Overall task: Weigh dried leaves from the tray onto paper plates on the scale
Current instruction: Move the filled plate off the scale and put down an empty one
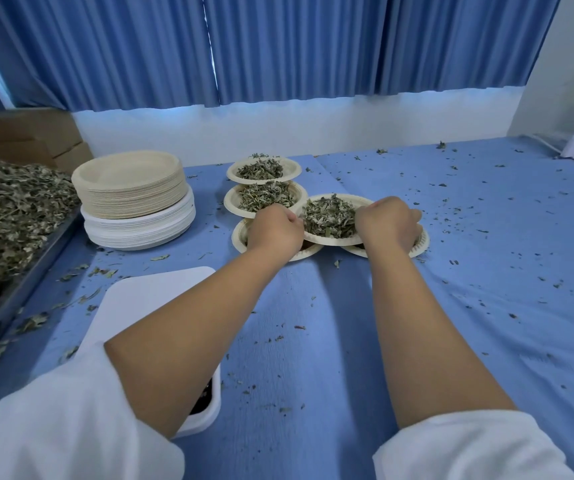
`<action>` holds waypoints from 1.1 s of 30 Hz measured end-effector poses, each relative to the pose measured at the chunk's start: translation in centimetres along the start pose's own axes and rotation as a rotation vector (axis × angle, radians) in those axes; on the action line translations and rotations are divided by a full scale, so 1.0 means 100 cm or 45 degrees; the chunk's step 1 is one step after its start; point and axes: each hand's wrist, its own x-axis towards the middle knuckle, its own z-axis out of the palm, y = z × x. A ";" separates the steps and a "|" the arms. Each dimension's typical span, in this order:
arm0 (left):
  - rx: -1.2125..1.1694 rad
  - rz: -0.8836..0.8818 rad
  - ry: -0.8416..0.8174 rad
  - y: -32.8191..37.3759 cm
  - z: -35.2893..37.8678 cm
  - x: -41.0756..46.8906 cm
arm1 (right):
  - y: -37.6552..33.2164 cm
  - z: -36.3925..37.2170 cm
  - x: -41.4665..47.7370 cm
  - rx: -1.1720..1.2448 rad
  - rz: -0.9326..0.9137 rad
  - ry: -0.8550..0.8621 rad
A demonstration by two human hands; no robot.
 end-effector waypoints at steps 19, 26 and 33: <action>-0.136 0.033 0.142 0.004 -0.016 -0.006 | -0.039 0.023 -0.057 0.076 -0.546 0.284; 0.147 0.180 0.279 -0.044 -0.095 0.005 | -0.072 0.068 -0.121 -0.205 -1.037 0.048; 0.355 0.247 0.332 -0.106 -0.165 0.006 | -0.138 0.115 -0.155 -0.406 -1.389 -0.134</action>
